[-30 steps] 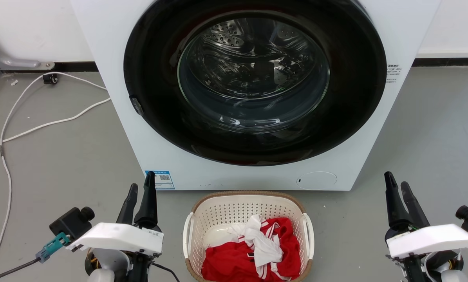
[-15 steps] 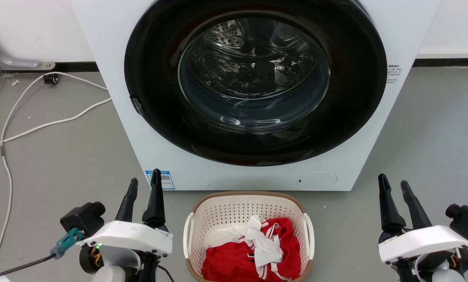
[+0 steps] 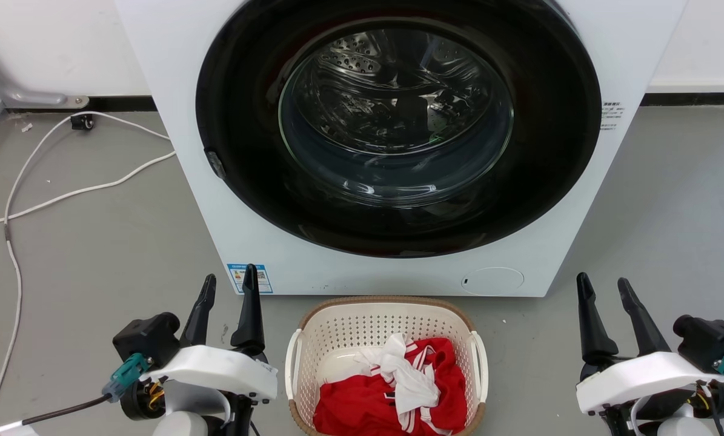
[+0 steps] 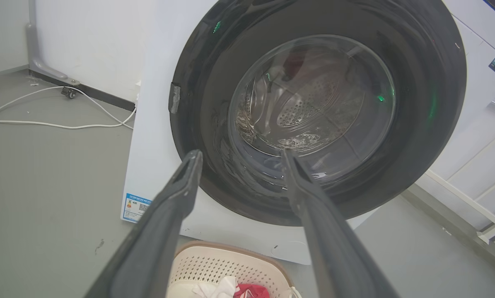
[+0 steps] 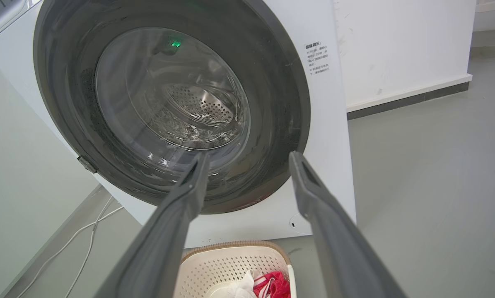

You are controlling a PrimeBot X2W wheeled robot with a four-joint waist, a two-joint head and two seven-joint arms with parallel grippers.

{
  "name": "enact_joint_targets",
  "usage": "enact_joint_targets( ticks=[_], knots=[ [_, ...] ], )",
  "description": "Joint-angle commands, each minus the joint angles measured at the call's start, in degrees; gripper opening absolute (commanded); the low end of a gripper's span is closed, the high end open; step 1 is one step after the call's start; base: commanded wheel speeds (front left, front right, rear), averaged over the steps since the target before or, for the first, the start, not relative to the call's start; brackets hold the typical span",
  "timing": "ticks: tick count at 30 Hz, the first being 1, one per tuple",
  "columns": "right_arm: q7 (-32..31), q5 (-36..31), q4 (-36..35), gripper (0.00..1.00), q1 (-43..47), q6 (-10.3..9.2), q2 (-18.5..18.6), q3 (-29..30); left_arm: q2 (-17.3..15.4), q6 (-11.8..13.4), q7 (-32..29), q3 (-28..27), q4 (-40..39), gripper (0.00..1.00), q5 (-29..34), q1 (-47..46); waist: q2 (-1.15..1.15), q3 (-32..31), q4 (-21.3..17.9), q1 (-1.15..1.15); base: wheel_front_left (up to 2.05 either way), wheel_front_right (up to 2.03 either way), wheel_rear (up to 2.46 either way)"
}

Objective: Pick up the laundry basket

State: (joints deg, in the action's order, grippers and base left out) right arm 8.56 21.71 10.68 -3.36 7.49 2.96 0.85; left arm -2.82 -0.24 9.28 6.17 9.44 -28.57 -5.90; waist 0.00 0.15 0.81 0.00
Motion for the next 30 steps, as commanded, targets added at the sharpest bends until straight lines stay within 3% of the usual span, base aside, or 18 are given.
enact_joint_targets(
  ticks=[1, 30],
  knots=[
    [0.6, -1.8, -0.3, 1.0, 0.2, 0.0, 0.0, -0.2, -0.2, 0.4, 0.6, 0.2, -0.3, 1.0, 1.8, -1.0, 0.0, 0.0, 0.0, 0.0, 0.0, 0.0, 0.0],
    [2.1, -16.1, -0.3, 1.0, 0.9, -0.01, -0.1, -0.7, -0.1, 1.9, 4.1, 2.0, 1.2, 1.0, 16.2, -1.0, 0.0, -0.2, 0.6, 0.0, 0.0, 0.0, 0.0]
  ],
)
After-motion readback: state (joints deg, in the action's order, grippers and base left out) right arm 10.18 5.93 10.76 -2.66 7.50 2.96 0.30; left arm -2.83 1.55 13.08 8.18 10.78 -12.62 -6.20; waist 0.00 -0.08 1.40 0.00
